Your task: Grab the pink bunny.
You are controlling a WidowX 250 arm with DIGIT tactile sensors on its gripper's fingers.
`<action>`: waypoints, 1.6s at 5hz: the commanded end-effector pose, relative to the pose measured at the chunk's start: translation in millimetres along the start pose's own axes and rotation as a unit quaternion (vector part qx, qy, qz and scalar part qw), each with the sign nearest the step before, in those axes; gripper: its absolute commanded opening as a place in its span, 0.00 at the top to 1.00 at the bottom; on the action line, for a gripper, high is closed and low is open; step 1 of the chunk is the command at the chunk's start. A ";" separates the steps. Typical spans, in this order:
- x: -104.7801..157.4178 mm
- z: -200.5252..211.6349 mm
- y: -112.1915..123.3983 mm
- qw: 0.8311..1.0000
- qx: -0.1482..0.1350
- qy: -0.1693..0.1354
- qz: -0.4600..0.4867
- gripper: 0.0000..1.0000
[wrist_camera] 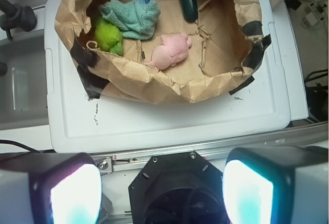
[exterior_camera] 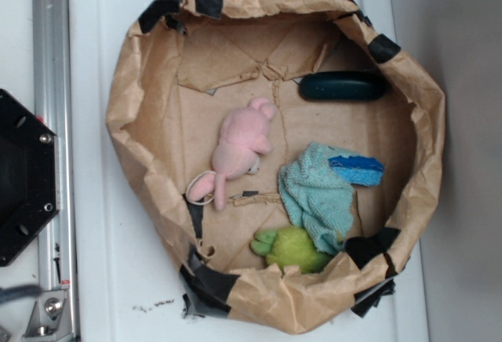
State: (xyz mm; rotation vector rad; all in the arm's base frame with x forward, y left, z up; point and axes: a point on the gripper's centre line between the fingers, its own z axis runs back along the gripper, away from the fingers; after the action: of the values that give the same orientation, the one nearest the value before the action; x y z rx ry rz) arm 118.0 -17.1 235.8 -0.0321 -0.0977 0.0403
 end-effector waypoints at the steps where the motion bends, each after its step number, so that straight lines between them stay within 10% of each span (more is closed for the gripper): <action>1: 95.7 -54.4 12.5 0.991 0.002 -0.050 0.127 0.00; 2: 136.2 -105.3 25.3 0.985 0.010 -0.061 0.160 0.00; 5: 136.2 -105.3 25.3 0.985 0.010 -0.061 0.160 0.00; 8: 105.6 -253.4 3.0 0.998 0.021 0.032 0.053 0.00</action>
State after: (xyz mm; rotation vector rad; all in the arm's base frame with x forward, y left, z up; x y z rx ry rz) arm 249.8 -8.9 6.0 0.0105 -0.0435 0.1794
